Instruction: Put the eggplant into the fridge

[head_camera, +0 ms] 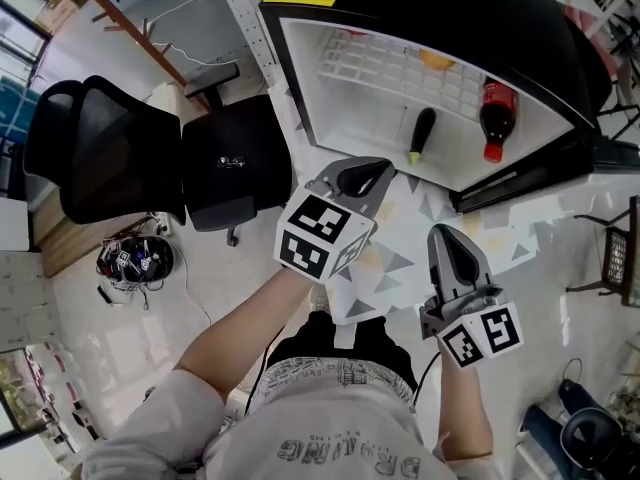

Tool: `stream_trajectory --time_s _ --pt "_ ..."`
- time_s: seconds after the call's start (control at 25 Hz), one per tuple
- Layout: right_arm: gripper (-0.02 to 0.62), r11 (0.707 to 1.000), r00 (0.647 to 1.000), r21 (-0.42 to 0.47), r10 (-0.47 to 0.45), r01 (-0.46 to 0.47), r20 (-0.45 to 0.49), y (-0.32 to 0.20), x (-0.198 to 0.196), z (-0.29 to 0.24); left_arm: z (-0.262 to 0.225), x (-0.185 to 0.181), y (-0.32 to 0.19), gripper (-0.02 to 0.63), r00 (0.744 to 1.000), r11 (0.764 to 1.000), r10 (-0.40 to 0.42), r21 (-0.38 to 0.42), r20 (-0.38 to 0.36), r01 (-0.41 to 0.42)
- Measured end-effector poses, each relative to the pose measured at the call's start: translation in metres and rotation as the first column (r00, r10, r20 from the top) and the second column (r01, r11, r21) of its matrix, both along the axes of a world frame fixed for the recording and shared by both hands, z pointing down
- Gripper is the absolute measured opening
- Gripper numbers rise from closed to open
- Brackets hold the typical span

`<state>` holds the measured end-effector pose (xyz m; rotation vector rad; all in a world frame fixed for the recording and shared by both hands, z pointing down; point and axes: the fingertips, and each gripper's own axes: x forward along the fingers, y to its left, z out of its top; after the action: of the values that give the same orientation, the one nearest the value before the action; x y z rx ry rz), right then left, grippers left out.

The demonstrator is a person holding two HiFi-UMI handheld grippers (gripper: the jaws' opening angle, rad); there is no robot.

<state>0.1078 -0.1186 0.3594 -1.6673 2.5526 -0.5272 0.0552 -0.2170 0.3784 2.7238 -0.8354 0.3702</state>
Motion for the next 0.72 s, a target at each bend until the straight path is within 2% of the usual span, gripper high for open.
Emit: stream_trajectory --time_s 0.52,0.72 --pt "0.003 0.999 0.999 0.022 0.035 -0.035 -0.024 0.01 -0.007 -0.018 -0.015 -0.034 0.029 0.006 1.0 0.999 0.018 0.03 -0.012 -0.018" --pt "0.003 0.999 0.999 0.031 0.046 -0.045 -0.028 0.01 -0.008 -0.023 -0.02 -0.05 0.039 0.006 0.999 0.998 0.021 0.055 -0.046 -0.018"
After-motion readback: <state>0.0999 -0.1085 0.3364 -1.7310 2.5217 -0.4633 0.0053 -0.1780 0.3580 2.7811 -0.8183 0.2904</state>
